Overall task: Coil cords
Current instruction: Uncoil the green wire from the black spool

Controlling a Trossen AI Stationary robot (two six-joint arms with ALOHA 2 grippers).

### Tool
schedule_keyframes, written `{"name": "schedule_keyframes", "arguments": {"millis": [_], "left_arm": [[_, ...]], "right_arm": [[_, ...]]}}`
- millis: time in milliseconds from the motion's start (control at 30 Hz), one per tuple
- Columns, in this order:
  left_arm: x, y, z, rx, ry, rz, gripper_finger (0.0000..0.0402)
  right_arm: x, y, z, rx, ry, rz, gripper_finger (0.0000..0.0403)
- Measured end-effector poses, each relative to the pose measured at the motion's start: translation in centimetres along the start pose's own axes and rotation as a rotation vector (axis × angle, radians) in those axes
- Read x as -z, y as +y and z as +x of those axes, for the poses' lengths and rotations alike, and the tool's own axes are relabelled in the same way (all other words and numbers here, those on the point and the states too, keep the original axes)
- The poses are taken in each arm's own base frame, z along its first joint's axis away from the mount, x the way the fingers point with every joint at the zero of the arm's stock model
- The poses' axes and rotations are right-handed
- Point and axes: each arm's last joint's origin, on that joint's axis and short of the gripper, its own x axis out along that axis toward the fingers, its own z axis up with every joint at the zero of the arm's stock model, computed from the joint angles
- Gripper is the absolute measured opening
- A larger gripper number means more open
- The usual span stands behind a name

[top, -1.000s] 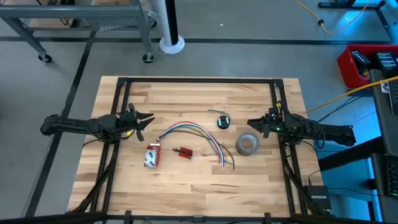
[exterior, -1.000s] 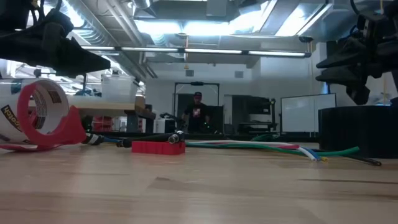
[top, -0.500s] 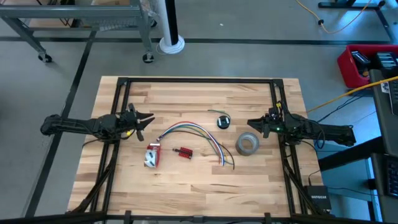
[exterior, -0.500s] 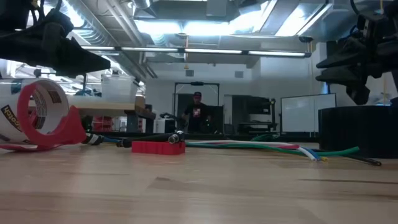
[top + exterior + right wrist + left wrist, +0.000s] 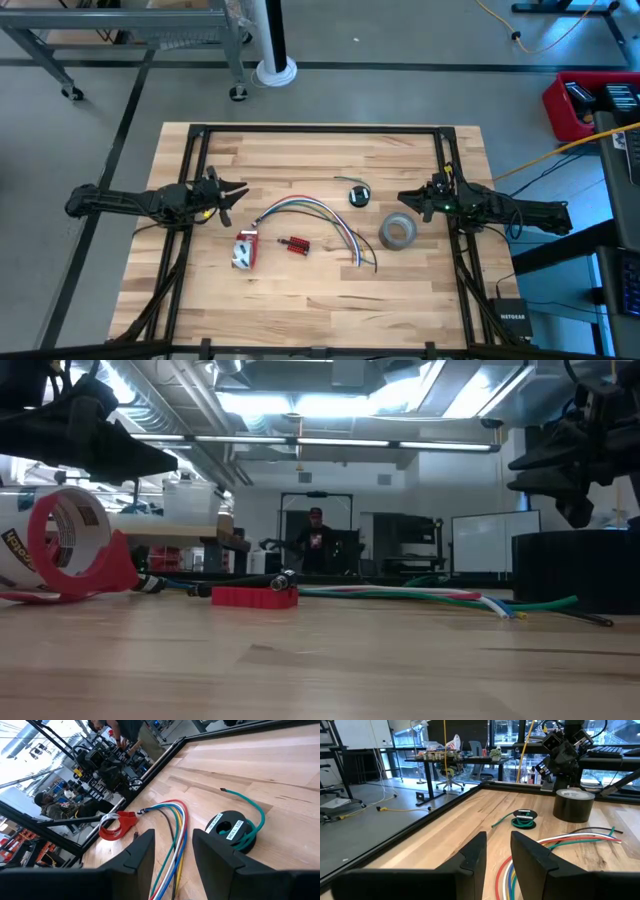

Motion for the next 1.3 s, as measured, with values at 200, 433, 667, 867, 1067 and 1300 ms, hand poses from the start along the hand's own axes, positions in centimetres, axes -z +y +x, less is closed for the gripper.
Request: {"name": "schedule_keyframes", "arguments": {"millis": [200, 433, 667, 867, 1067, 1300], "left_arm": [[0.0, 0.0, 0.0, 0.000, -0.001, -0.001, 0.0082], [0.0, 0.0, 0.0, -0.001, -0.005, -0.130, 0.0082], [-0.1, 0.0, 0.0, 0.000, -0.009, -0.299, 0.0082], [-0.1, 0.0, 0.0, 0.000, -0.011, -0.350, 0.0082], [-0.1, 0.0, 0.0, 0.000, -0.011, -0.468, 0.0082], [-0.1, 0.1, 0.0, -0.026, -0.017, -0.452, 0.0082]], "right_arm": [[-0.1, 0.1, 0.0, -0.002, -0.023, -0.008, 0.0138], [-1.2, 0.9, -0.1, -0.075, -0.153, 0.113, 0.0138], [-2.2, 0.9, -0.3, 0.042, -0.375, 0.157, 0.0138], [-2.2, 0.7, -0.4, 0.085, -0.413, 0.150, 0.0138], [-2.2, 0.9, -0.4, 0.049, -0.380, 0.158, 0.0138], [-1.9, 0.8, 0.1, 0.065, -0.338, 0.193, 0.0138]]}}
